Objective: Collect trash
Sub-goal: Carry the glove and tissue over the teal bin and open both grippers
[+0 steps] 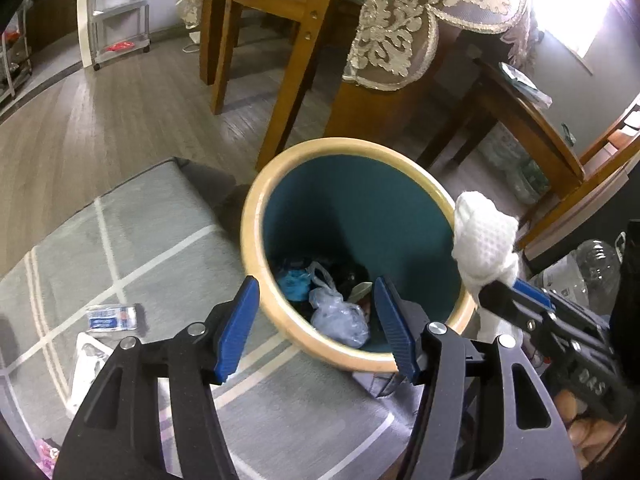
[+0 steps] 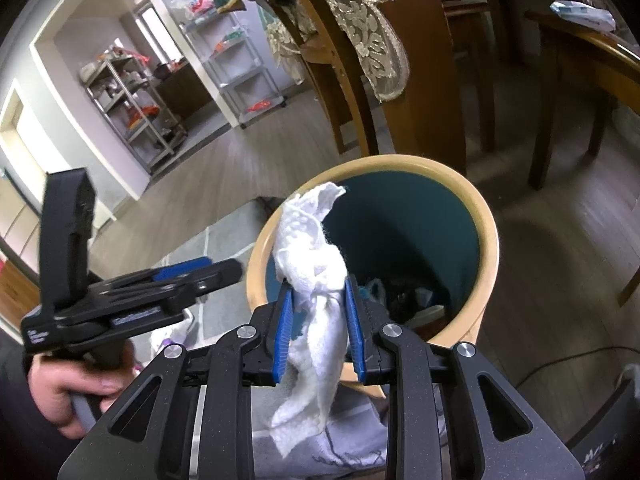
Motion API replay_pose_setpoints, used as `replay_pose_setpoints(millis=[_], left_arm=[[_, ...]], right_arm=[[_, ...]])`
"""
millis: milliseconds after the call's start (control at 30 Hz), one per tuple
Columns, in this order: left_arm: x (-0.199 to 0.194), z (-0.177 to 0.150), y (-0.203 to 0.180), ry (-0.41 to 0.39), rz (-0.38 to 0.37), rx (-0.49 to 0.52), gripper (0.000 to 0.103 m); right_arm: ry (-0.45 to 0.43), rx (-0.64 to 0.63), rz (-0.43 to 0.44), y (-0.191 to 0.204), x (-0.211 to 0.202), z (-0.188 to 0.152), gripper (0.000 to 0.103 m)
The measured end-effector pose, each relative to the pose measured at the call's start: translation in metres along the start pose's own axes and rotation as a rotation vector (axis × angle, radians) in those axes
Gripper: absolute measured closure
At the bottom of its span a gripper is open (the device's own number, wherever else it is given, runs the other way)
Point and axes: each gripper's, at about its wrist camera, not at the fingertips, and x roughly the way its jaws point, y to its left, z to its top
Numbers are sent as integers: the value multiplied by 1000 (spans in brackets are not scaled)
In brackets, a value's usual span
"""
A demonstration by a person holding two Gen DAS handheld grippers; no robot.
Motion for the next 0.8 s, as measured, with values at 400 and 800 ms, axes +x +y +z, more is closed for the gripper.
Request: replay_pose_setpoints(millis=[400,800], left_arm=[[-33,-29,53,-11,61,-79,42],[-60,-59,95,-11,130,-142,42]], right_arm=[[31,-33,-24,6,24,2,75],[58,-55,-61,13,41,2,55]])
